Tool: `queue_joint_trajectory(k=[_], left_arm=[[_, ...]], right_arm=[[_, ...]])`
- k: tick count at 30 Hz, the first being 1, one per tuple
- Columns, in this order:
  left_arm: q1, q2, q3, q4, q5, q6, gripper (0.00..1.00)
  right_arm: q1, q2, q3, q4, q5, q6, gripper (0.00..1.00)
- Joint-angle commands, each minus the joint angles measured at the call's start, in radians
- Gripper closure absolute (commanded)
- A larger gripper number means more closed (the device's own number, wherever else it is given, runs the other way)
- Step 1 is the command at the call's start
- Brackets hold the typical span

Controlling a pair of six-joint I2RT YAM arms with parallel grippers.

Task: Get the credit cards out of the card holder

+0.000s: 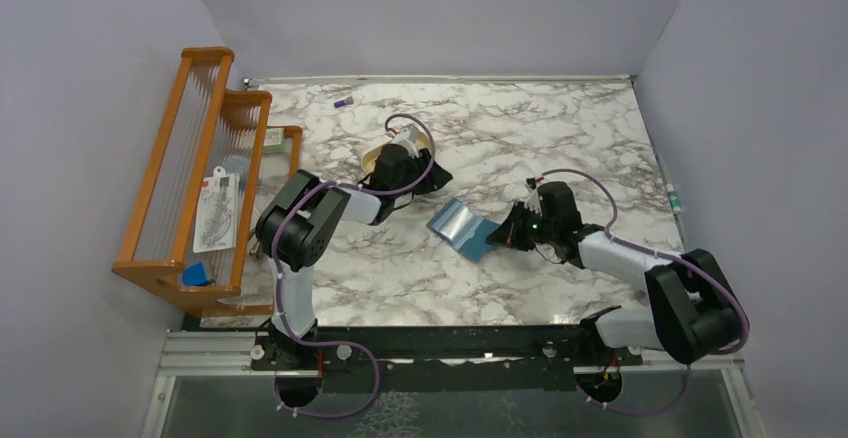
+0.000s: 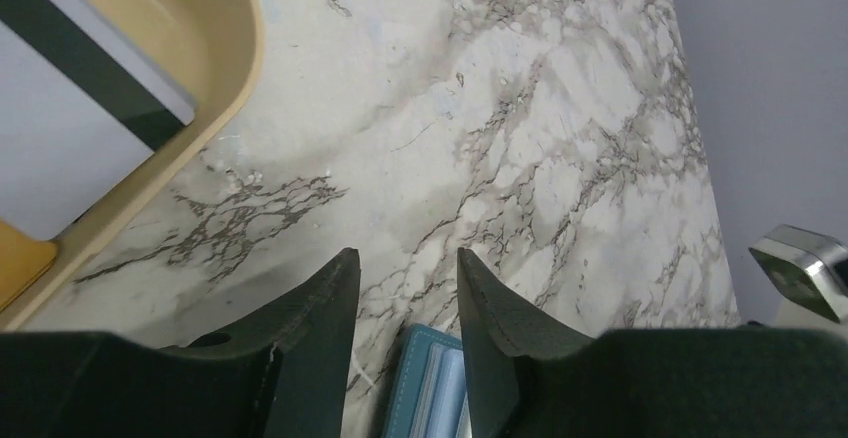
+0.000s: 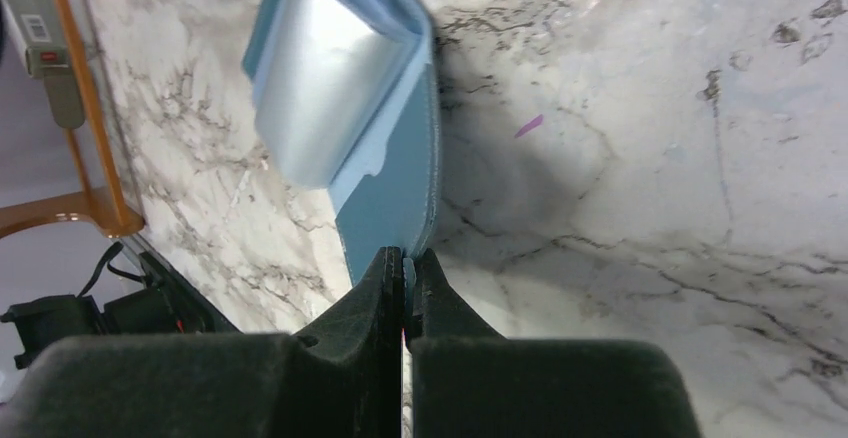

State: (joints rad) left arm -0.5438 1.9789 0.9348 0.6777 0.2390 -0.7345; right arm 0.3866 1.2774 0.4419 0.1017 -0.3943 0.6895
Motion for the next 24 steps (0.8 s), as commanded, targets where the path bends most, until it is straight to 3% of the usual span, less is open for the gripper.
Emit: queue_joint_trajectory(k=[1,8,17,24], left_arm=[[0.02,-0.089,-0.062,-0.032,0.041,0.049,0.57],[0.051,-0.105,-0.119,-0.064,0.158,0.07,0.47],[0.041,-0.061,-0.167,-0.045,0.237,0.004,0.47],[0.014,0.022,-0.175,0.076,0.288,-0.097,0.5]], right_arm=[[-0.051,0.093,0.039,-0.022,-0.086,-0.061,0.99],[-0.159,0.151,0.09,-0.014,-0.196,-0.124,0.99],[-0.216,0.235,0.137,0.03,-0.314,-0.167,0.99],[-0.218,0.274,0.118,0.099,-0.373,-0.151,0.99]])
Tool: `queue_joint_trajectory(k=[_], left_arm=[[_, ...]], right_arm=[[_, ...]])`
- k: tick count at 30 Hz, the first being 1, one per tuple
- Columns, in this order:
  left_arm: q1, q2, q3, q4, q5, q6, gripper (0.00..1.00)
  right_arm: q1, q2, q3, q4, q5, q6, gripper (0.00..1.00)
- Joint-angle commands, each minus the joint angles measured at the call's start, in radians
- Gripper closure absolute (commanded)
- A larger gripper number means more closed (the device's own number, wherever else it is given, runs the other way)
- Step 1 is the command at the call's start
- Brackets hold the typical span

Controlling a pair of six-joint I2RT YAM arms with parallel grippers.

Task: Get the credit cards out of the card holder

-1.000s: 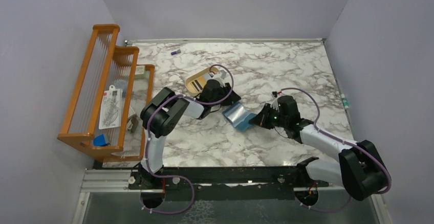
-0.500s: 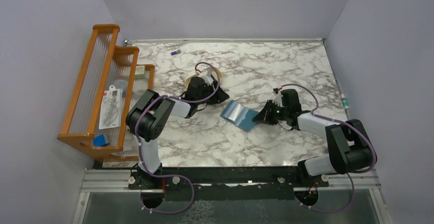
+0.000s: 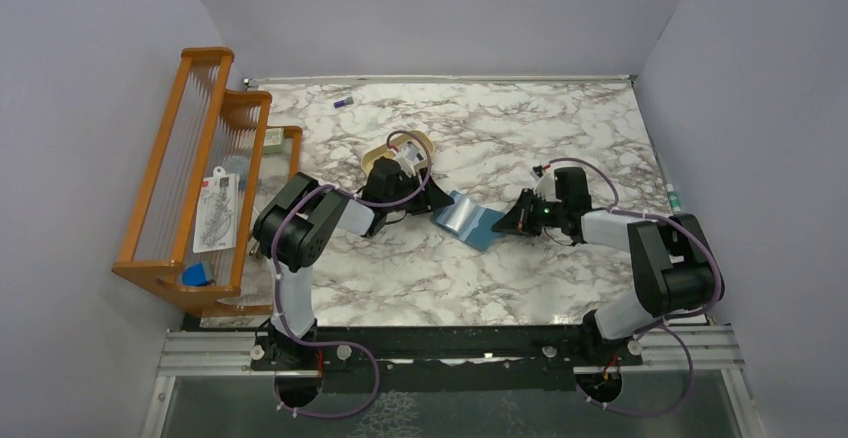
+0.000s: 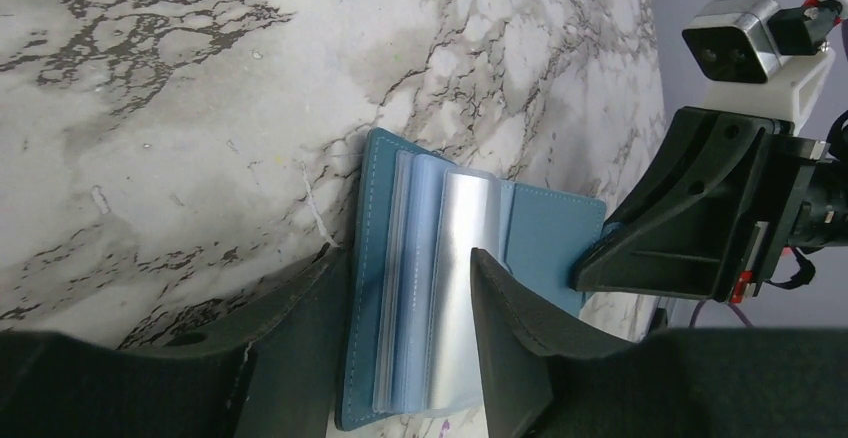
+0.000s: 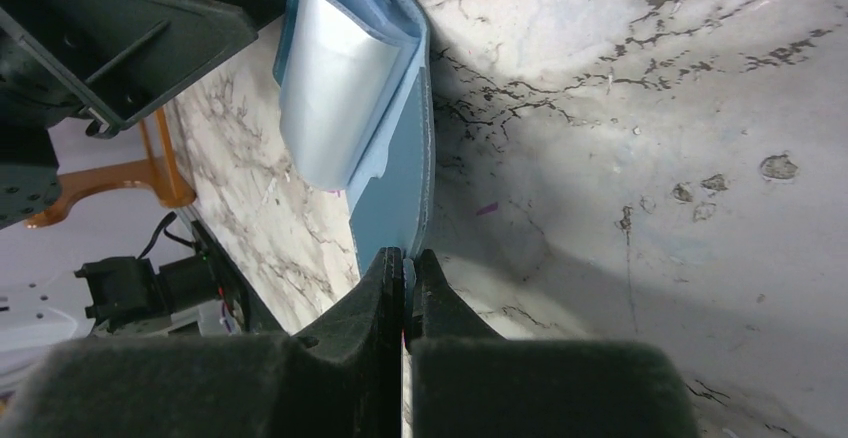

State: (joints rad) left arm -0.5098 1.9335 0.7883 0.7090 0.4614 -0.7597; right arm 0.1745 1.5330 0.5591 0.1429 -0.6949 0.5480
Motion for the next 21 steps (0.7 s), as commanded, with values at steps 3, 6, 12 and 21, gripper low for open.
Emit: queue_joint_trajectory(k=[3,6,12,21], left_arm=[[-0.025,0.074,-0.03,0.055,0.061,-0.078,0.53],[-0.024,0.064,-0.035,0.055,0.057,-0.075,0.56],[-0.024,0.052,-0.041,0.059,0.065,-0.076,0.87],[-0.024,0.062,-0.066,0.136,0.106,-0.115,1.0]], right_arm=[[-0.006,0.014,-0.001,0.059,-0.072,-0.013,0.99],[-0.006,0.012,0.001,0.062,-0.072,-0.013,0.99],[-0.007,0.024,-0.005,0.084,-0.086,-0.008,0.99],[-0.007,0.028,-0.01,0.089,-0.082,-0.015,0.99]])
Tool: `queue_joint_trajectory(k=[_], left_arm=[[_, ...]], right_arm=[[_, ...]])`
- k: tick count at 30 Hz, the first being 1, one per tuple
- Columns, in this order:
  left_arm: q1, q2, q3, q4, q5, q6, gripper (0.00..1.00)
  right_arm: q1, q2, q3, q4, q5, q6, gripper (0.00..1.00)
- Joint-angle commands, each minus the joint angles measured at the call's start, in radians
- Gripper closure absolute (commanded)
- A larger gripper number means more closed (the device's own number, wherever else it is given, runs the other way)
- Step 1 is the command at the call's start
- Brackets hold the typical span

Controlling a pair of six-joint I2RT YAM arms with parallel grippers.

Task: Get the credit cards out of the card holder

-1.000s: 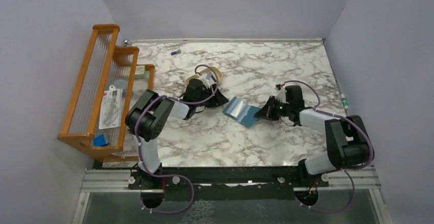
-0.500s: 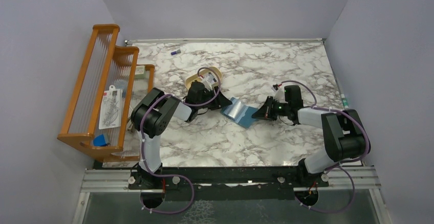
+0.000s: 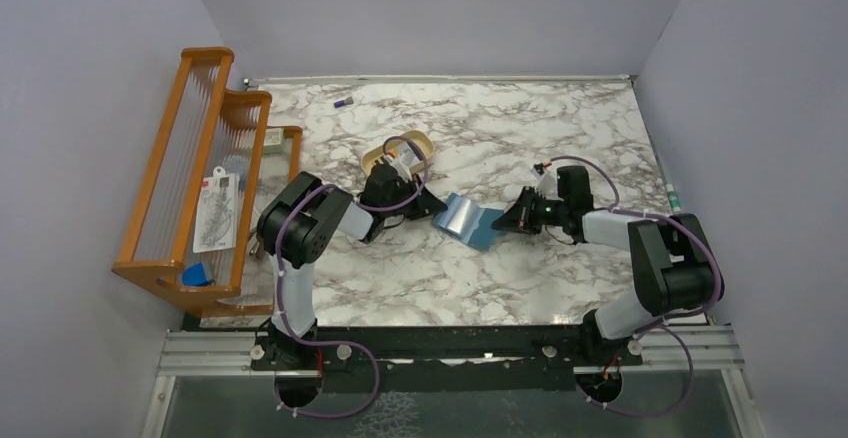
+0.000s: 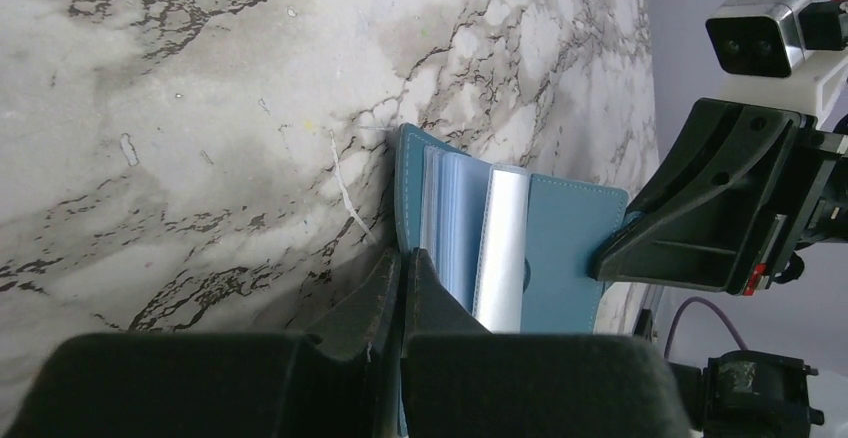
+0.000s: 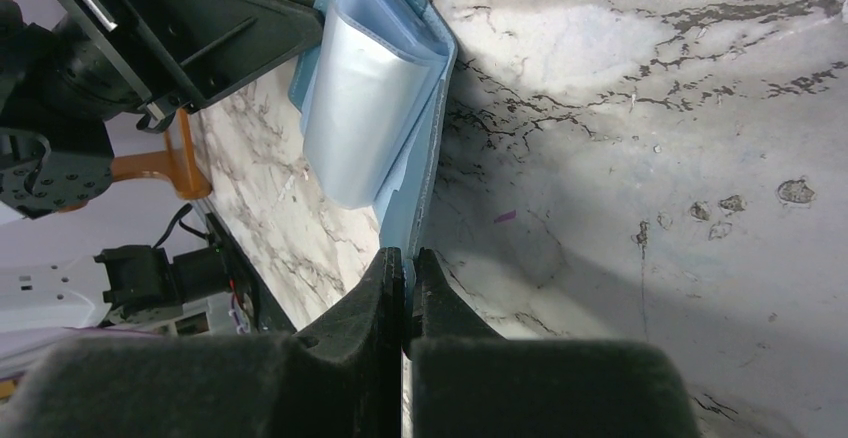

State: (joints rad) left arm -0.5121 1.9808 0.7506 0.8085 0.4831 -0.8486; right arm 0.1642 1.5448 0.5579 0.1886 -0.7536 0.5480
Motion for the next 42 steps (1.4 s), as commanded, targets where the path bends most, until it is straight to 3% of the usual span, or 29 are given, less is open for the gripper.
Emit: queue_joint_trajectory(k=[1,9,12,15,17,21,27,34,42], left_arm=[[-0.022,0.006,-0.032,0.04,0.083,-0.026,1.0],[-0.012,-0.093,-0.065,0.043,0.061,-0.036,1.0],[-0.009,-0.127,-0.067,0.022,0.046,-0.029,1.0],[-0.01,-0.152,-0.058,-0.012,0.033,-0.019,1.0],[-0.009,-0.178,-0.053,-0.043,0.011,-0.006,1.0],[-0.009,-0.247,-0.03,-0.163,-0.057,0.05,1.0],[-0.012,-0.344,0.029,-0.35,-0.143,0.131,1.0],[-0.103,-0.366,0.142,-0.607,-0.365,0.237,1.0],[-0.125,-0.352,0.152,-0.651,-0.43,0.217,1.0]], right_arm=[[0.003,0.017,-0.007,0.043,-0.023,-0.016,0.99],[0.002,0.036,0.003,0.066,0.008,-0.026,0.98],[0.002,-0.003,0.013,0.059,0.029,-0.032,0.77],[0.002,-0.053,0.045,-0.003,0.081,-0.066,0.45],[0.001,-0.09,0.066,-0.06,0.127,-0.089,0.34],[0.002,-0.187,0.081,-0.12,0.232,-0.098,0.24],[0.004,-0.279,0.103,-0.123,0.228,-0.107,0.2],[0.018,-0.189,0.105,-0.078,0.138,-0.085,0.2],[0.034,-0.145,0.111,-0.052,0.104,-0.076,0.2]])
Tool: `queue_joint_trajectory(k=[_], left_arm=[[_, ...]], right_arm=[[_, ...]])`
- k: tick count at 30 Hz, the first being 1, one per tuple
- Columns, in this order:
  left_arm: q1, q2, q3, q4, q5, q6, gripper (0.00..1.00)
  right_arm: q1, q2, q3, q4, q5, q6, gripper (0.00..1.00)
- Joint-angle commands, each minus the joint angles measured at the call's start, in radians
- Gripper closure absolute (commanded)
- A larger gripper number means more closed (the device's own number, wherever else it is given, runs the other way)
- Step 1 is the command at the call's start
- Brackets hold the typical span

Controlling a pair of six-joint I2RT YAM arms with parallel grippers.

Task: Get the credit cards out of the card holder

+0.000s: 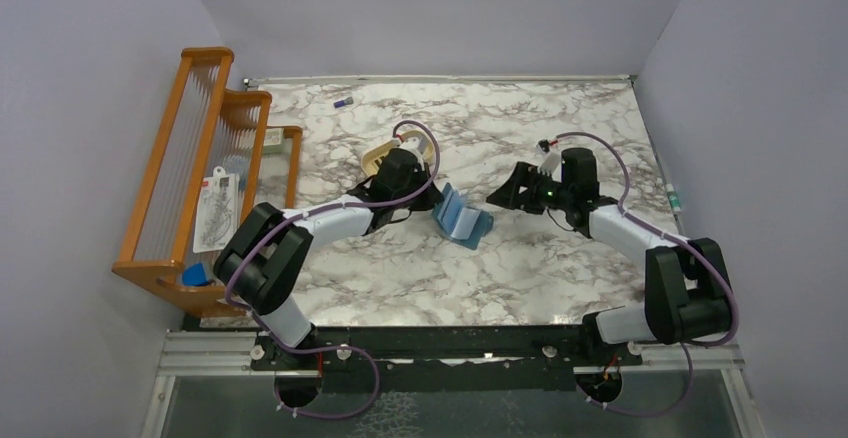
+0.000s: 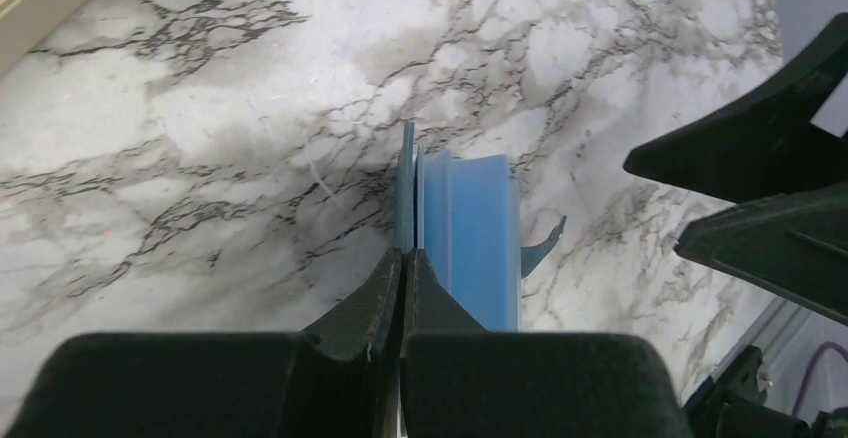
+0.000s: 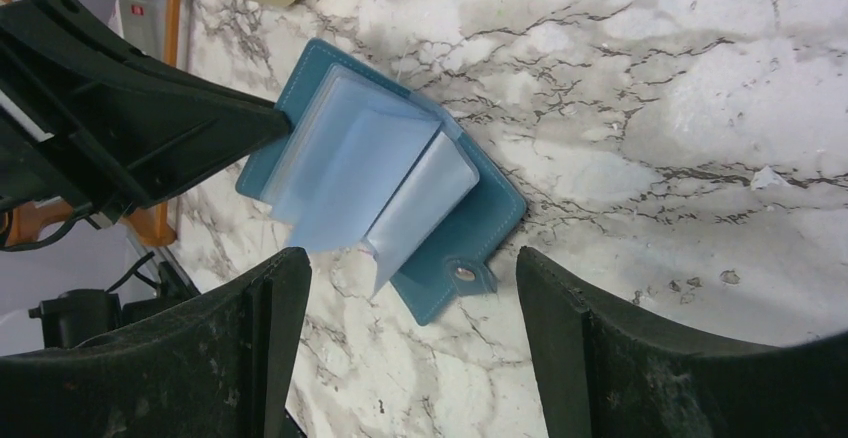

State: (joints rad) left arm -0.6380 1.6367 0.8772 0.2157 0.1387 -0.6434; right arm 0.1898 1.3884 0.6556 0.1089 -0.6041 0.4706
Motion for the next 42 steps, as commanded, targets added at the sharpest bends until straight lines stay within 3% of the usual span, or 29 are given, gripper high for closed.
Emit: queue_joint_trajectory(k=[1,5,17,23,34,42], left_arm=[[-0.003,-0.007,0.031,-0.068,-0.095,0.012,1.0],[-0.033,0.008,0.069,-0.132,-0.166,0.031,1.0],[-0.046,0.033,0.051,-0.114,-0.169,-0.01,1.0],[-0.058,0.041,0.053,-0.124,-0.191,-0.014,1.0],[-0.132,0.019,0.129,-0.251,-0.361,0.039,1.0],[-0.135,-0.008,0.138,-0.262,-0.357,0.037,1.0]], right_arm=[[0.011,0.013,0.016,0.031,-0.049,0.003,0.2],[0.033,0.018,0.029,0.031,-0.046,0.009,0.2],[0.19,0.094,0.103,0.053,0.012,0.012,0.23],[0.192,0.175,0.076,0.178,-0.048,0.095,0.25],[0.209,0.218,0.138,0.164,-0.011,0.059,0.24],[0.209,0.272,0.151,0.122,0.018,0.047,0.24]])
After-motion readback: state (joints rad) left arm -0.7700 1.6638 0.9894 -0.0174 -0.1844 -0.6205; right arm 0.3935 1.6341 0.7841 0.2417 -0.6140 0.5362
